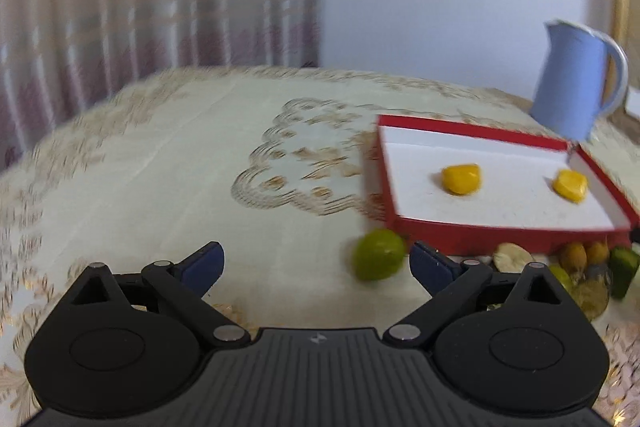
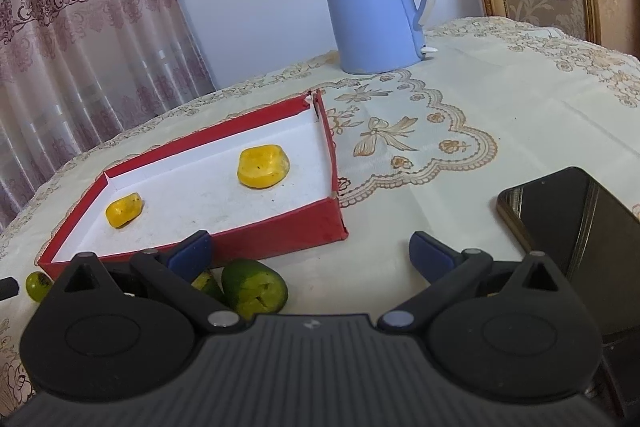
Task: Organize fruits
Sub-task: 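Move the left gripper to the green lime and close on it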
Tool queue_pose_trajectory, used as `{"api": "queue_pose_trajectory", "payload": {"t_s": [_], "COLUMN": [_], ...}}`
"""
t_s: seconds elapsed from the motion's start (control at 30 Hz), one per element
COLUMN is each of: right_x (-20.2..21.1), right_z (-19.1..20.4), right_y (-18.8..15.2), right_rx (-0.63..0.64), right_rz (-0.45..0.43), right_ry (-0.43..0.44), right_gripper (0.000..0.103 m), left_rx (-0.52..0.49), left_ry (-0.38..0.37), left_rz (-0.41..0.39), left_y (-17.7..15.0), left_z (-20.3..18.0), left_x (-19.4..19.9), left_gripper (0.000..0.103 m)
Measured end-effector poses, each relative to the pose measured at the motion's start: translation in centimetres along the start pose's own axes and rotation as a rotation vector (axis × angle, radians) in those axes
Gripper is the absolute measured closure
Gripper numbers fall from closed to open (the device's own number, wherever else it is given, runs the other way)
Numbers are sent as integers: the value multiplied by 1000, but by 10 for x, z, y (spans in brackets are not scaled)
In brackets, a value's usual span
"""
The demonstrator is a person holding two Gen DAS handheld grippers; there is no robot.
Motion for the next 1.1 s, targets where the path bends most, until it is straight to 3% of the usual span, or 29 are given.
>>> {"api": "queue_pose_trajectory", "payload": {"t_s": [0.13,0.43,0.6,0.7,1.0,1.1], "right_x": [8,16,18,19,24,25], "right_z": [9,46,54,55,43,34], "right_y": [-2,-16,-21,-22,-16,-14], "right_rx": [42,177,177,182,187,156], "right_rz": [-29,-8,23,21,-20,-23], "right_ry": [-3,38,93,86,37,24], "right_gripper": [0,0,0,0,0,0], "left_rx": [-99,-135,-160,-162,-137,-126], "left_ry": [67,-21,-10,-5,-10,-11], "left_rz": [-38,30,8,7,32,43], "left_y": [2,2,5,6,1,0], "left_z": [-22,-32,-33,-34,-29,-28], "left_x": [-8,-27,-28,-30,-36,-38], "left_gripper": [3,4,4,9,9,19]}}
Point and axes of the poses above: each gripper's, at about its wrist camera, not at the fingertips, and x roughly against the way its jaws point, z to its left, y to its top, the point moved 5 cm from there along -x, roughly the way its jaws point, and after that the axes turned 6 degrees about y, right-handed, at the moved point
